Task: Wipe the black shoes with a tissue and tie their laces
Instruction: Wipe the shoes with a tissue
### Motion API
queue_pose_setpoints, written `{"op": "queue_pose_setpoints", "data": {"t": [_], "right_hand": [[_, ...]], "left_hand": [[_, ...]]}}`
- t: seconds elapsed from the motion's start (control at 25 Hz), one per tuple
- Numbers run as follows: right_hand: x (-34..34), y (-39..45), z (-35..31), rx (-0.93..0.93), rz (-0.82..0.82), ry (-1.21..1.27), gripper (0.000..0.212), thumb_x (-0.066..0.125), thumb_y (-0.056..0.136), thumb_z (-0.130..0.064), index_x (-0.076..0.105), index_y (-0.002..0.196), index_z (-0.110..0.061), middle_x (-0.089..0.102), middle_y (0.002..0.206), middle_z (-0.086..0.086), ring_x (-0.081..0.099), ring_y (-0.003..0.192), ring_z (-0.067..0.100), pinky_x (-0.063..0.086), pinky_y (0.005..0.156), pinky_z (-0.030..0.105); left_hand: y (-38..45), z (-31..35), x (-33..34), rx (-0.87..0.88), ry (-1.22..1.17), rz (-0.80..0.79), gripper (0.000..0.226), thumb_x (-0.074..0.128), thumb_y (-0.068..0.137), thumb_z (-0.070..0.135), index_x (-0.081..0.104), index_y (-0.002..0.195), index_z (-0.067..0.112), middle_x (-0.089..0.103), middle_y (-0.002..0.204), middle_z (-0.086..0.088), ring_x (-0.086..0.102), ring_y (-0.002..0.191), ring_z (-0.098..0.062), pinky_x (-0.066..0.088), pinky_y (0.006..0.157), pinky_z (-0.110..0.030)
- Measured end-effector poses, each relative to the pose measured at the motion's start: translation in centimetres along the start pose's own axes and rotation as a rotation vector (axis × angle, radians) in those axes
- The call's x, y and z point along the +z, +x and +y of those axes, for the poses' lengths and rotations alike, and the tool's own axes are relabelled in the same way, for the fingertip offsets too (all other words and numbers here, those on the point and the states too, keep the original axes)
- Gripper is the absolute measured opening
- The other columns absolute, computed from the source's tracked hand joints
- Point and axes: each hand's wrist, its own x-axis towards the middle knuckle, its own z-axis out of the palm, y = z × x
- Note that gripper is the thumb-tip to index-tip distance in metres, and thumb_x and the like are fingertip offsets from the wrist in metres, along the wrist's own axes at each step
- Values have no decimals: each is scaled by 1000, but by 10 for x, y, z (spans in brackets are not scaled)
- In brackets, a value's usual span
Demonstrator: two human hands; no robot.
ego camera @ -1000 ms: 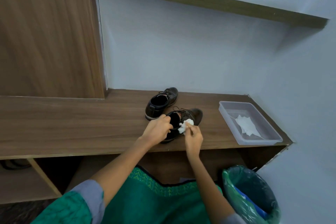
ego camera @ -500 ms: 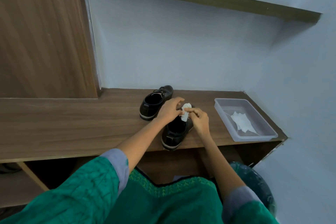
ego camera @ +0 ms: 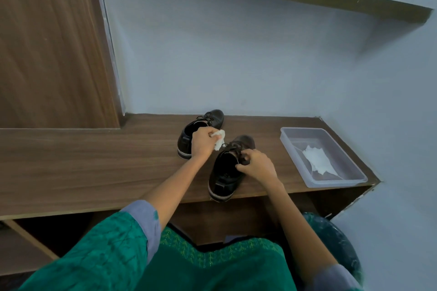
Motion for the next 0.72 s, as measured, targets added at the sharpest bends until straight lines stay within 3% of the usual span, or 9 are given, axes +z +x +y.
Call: {"op": "queue_pose_setpoints", "data": {"t": [0.12,0.28,0.36,0.56,0.72], "right_hand": [[-10,7,11,-36,15,47,40,62,83,-23,59,122,-19,62,117,3,57,108,19,43,84,26],[-20,15,34,-36,-1,107,37,62,86,-14,60,123,-17,61,127,3,55,117,20,43,97,30],[-21,18,41,-43,4,128,37,64,85,-15,61,122,-15,61,127,4,54,120,20,41,100,29],[-25,9,49,30,82,259,40,65,86,-32,60,123,-19,60,123,-1,55,107,13,39,87,20],[-15,-18,50,53,60,383,55,61,83,-49,52,130,-23,55,128,-4,51,118,12,42,94,25]], "left_hand": [[-2,-11,9,-38,-40,14,17,62,85,12,72,99,9,72,96,-12,66,93,-23,51,80,-32],[1,-18,24,-33,-40,21,31,48,89,-2,65,114,4,66,116,-16,58,113,-27,45,97,-32],[7,-18,30,-52,-47,41,32,47,89,-3,65,114,5,66,117,-15,58,114,-26,43,97,-30],[34,-3,49,-87,-16,37,27,56,87,7,66,111,10,68,108,-13,61,104,-25,46,84,-28],[58,8,59,-61,122,24,25,50,88,7,68,106,10,67,108,-16,61,103,-31,48,83,-36]]}}
